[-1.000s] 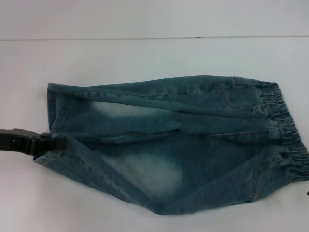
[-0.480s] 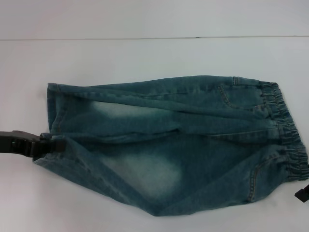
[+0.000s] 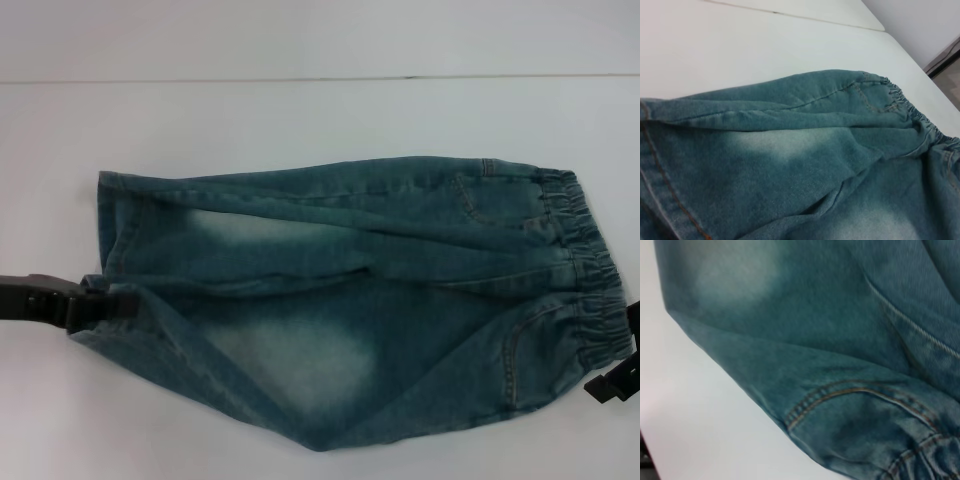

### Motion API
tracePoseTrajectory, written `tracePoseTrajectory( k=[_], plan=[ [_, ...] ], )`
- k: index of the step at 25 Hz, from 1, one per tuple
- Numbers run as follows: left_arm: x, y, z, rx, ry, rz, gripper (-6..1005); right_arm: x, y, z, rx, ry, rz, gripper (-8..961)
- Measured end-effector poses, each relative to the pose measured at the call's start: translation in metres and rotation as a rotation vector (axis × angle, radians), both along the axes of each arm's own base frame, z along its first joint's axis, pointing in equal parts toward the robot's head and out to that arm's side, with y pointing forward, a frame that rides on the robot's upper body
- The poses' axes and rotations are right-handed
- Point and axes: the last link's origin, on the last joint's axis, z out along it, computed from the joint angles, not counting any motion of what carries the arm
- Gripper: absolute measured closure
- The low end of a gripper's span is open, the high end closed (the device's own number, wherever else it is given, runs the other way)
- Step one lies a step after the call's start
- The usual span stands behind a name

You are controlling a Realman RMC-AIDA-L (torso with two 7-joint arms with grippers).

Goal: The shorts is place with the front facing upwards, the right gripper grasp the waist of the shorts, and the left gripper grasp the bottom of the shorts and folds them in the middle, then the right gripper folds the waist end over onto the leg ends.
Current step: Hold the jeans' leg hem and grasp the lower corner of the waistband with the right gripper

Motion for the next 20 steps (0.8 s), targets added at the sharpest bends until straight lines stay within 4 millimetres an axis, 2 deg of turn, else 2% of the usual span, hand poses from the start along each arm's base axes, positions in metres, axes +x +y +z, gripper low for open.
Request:
tracePoseTrajectory(
  k=[12,14,20],
  plan=[
    [-0.0019,0.0009,0.0004,0.007,0.000,0.006,1000,-0.0005,-0.0050,0.0009,-0.031,0.043,0.004,72],
    [-0.0017,0.0011,0.0005,0.008,-0.001,0.005,1000,0.0006,-0.0053,0.0007,-0.036,0.045,-0.002,284],
    [-0.0012,0.0016,0.0003,0.008,-0.001,0.004,1000,0.0030,-0.0059,0.0006,-0.035,0.045,-0.006,497]
  ],
)
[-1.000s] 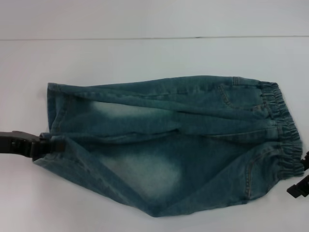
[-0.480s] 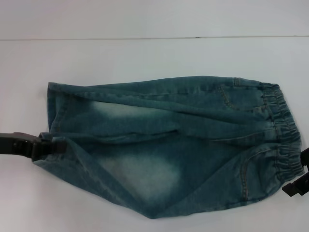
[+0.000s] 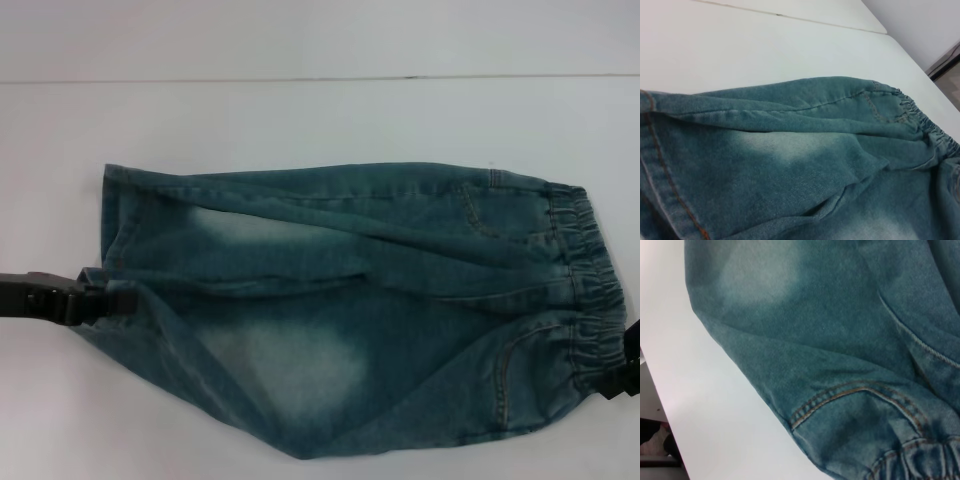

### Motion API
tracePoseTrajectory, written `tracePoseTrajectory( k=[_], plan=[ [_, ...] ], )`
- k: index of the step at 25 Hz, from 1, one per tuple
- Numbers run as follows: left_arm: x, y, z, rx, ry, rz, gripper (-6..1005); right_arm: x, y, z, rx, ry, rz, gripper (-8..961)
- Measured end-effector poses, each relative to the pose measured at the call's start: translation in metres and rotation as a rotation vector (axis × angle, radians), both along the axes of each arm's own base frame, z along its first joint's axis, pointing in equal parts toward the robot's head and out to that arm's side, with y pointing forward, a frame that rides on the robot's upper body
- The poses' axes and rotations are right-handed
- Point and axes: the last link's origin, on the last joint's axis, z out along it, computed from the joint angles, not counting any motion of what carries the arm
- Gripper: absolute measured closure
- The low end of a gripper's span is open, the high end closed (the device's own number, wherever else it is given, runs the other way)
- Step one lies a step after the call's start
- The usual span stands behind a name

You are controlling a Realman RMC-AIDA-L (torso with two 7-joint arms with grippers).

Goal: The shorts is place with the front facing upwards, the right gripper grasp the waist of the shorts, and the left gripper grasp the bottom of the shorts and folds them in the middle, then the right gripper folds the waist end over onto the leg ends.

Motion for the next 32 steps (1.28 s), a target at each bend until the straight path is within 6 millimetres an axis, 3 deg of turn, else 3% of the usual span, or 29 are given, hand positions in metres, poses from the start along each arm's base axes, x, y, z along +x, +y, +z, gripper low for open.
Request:
tracePoseTrajectory(
  k=[5,16,21,26,32],
  plan=[
    [0.000,0.000,0.000,-0.002,-0.003,-0.001,1000,0.001,0.000,0.001,0.003,0.001,-0.002,746],
    [0.004,0.000,0.004,0.015,-0.038,-0.012,1000,0.005,0.000,0.010,0.038,0.041,0.002,904],
    [0.003,0.002,0.013,0.057,-0.063,-0.003,1000,0.016,-0.002,0.021,0.097,0.132,-0.019,904],
    [-0.003,0.006,0.025,0.128,-0.080,0.028,999,0.035,-0.006,0.037,0.223,0.365,-0.070,904],
    [-0.009,0.018,0.031,0.209,-0.078,0.072,999,0.052,-0.006,0.034,0.355,0.441,-0.107,905]
  ],
)
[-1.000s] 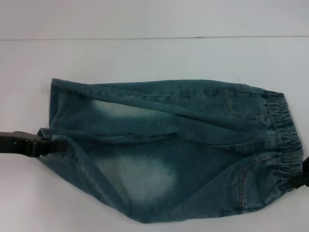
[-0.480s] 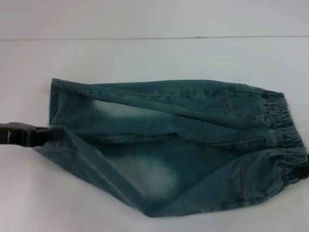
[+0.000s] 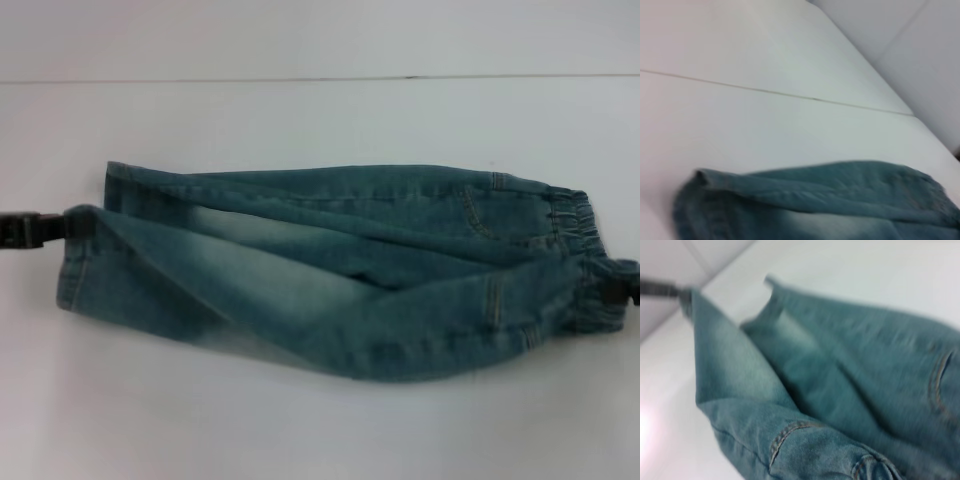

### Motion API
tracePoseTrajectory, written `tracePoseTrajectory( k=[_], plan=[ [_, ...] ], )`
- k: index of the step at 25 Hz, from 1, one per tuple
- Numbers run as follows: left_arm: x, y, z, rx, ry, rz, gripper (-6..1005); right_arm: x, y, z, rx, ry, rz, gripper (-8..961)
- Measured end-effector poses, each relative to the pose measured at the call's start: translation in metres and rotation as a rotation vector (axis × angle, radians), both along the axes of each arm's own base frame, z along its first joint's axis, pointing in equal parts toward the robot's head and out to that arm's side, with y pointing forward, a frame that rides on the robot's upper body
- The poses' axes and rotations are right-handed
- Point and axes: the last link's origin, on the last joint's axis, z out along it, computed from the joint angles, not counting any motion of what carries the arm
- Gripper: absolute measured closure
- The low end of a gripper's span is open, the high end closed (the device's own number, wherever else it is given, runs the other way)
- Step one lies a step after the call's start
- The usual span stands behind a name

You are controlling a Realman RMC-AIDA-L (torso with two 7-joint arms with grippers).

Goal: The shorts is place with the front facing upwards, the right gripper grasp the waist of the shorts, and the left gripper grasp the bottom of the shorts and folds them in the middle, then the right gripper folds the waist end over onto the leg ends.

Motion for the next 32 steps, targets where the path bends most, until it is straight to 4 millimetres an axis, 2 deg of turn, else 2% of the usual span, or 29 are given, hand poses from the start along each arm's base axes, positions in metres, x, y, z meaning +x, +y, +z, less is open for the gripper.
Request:
tracePoseTrajectory(
  k=[6,13,20,32],
  plan=[
    [-0.003,0.009,0.000,0.062,-0.010,0.025,999,0.005,-0.001,-0.005,0.118,0.094,-0.041,905],
    [-0.005,0.012,0.003,0.096,-0.012,0.048,999,0.013,-0.003,0.009,0.220,0.157,-0.110,905],
    [-0.004,0.027,0.004,0.136,0.031,0.055,999,0.007,0.017,0.008,0.294,0.159,-0.130,906],
    [-0.005,0.048,0.011,0.219,0.104,0.072,999,-0.001,0.047,-0.011,0.385,0.076,-0.098,902]
  ],
)
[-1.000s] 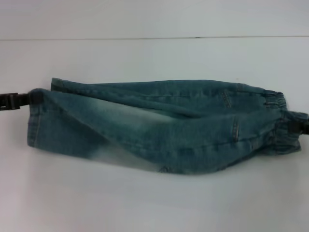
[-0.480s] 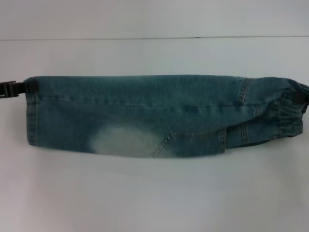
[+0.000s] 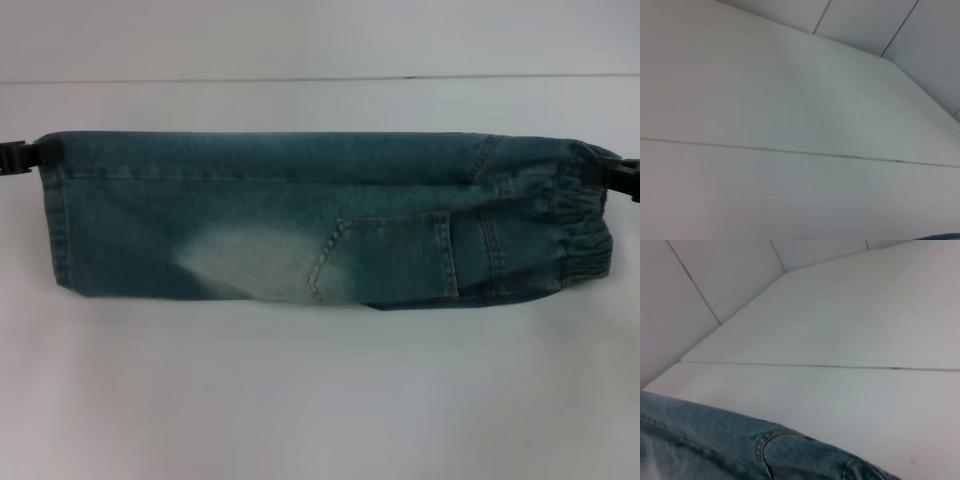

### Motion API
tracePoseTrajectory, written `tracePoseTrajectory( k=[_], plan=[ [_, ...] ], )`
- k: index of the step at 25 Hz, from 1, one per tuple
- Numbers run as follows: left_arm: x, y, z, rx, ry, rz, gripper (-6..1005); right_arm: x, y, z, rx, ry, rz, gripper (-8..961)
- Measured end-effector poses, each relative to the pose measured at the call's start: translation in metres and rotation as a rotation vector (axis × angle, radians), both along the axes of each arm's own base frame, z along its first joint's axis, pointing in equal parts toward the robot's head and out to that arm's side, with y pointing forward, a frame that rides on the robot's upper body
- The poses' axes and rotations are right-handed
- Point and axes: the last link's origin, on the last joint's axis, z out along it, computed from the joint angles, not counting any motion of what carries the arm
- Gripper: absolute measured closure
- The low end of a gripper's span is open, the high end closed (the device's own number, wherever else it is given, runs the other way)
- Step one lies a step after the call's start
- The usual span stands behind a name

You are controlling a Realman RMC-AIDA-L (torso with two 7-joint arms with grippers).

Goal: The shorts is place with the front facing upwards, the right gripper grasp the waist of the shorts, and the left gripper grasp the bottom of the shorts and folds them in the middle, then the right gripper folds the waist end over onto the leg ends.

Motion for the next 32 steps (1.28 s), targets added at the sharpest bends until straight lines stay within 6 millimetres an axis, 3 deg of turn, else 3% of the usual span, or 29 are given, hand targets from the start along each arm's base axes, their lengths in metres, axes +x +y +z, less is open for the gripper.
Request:
tracePoseTrajectory(
  k=[9,23,25,32],
  plan=[
    [-0.006,0.010,-0.011,0.024,0.069,0.029,1000,-0.008,0.026,-0.019,0.027,-0.110,-0.005,899],
    [-0.001,0.025,-0.020,0.041,0.133,0.016,985,-0.021,0.048,-0.035,-0.006,-0.222,-0.024,893],
    [-0.001,0.025,-0.021,0.041,0.140,0.016,981,-0.022,0.049,-0.037,-0.022,-0.238,-0.035,799],
    [-0.002,0.026,-0.023,0.042,0.151,0.028,641,-0.024,0.051,-0.036,-0.034,-0.250,-0.040,534]
  ],
)
